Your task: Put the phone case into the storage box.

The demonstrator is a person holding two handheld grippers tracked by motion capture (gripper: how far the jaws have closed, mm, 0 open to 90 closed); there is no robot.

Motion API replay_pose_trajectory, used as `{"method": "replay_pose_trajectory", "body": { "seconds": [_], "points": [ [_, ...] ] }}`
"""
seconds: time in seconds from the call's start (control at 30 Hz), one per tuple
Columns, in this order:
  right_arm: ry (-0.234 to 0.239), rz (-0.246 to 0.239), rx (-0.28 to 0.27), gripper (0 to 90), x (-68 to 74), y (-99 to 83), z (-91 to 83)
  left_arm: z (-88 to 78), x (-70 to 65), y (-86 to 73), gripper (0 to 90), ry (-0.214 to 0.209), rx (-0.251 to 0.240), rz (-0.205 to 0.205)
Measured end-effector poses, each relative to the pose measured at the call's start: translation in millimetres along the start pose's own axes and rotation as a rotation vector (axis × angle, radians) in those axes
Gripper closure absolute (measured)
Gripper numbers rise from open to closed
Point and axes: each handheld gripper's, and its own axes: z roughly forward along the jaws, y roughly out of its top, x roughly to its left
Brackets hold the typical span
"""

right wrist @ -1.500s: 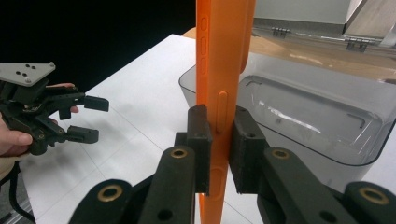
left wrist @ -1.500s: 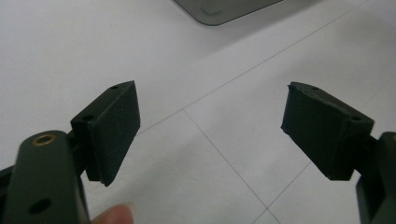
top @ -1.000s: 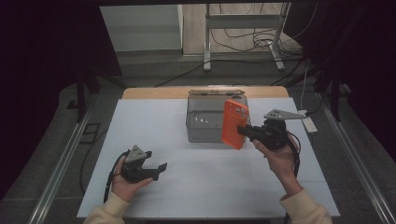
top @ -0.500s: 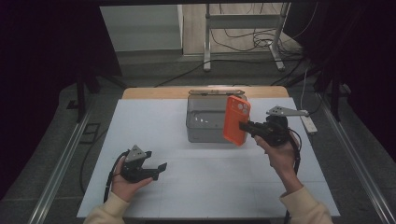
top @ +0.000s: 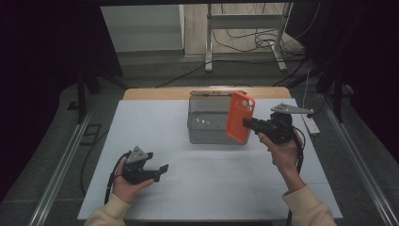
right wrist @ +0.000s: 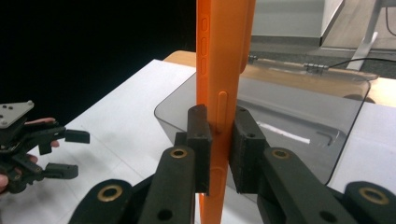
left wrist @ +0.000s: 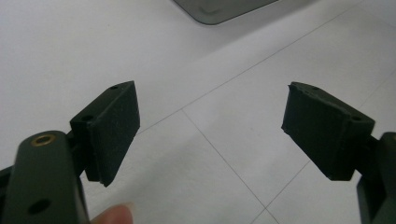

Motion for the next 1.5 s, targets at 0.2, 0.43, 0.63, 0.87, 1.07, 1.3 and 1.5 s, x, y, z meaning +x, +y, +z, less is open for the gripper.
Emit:
{"method": "replay_pose_trajectory", "body": {
  "seconds": [0.2, 0.43, 0.63, 0.87, 1.07, 1.3, 1.5],
  "points": [
    [-0.012, -0.001, -0.015, 79.6, -1.3, 10.6, 2.2, 0.3, -0.1, 0.4, 19.0, -0.001, -0.003, -0.003],
    [-0.052, -0.002, 0.013, 79.6, -7.2, 23.9, 13.3, -0.5, 0.3, 0.7, 19.0, -0.003, -0.003, 0.002],
    [-0.087, -0.008, 0.037, 79.6, -12.7, 33.0, 21.2, -0.3, 0.5, 0.9, 19.0, -0.003, -0.002, 0.005],
    [-0.119, -0.015, 0.067, 79.6, -18.1, 39.7, 29.8, -0.5, 0.7, 0.9, 18.9, 0.002, 0.0, 0.0],
    [-0.14, -0.001, 0.092, 79.6, -23.1, 39.8, 35.2, -0.7, 1.1, 0.9, 18.9, 0.003, -0.002, -0.004],
    [-0.166, 0.007, 0.12, 79.5, -28.8, 43.0, 41.0, -0.4, 1.2, 0.7, 19.0, 0.002, -0.002, -0.003],
    [-0.181, 0.005, 0.158, 79.6, -30.4, 46.2, 46.5, -0.5, 1.2, 0.7, 19.0, 0.002, -0.003, -0.004]
  ]
}}
